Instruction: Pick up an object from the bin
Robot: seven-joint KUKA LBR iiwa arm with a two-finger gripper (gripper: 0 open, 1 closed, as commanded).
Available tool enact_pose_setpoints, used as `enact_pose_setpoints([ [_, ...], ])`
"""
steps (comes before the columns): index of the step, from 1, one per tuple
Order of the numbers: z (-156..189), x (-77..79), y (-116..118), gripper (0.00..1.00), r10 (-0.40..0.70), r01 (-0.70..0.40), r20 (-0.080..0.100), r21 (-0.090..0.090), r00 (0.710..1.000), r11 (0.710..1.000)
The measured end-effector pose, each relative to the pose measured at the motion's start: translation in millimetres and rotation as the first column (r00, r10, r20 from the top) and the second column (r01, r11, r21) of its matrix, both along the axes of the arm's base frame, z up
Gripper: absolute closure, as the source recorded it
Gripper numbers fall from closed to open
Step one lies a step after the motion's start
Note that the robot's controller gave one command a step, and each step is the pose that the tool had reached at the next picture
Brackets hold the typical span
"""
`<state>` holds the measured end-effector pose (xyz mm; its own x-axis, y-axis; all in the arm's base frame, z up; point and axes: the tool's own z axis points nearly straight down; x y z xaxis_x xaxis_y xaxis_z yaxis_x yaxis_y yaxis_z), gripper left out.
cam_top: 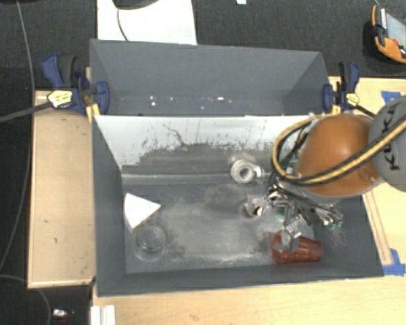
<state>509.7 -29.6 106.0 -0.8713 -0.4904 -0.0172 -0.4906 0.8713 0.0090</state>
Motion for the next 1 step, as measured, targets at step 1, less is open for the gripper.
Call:
enact_pose_setpoints([
  [1,0.7,0.1,-0.9,0.00,-0.001,0.001,0.000,0.000,1.000,1.000],
])
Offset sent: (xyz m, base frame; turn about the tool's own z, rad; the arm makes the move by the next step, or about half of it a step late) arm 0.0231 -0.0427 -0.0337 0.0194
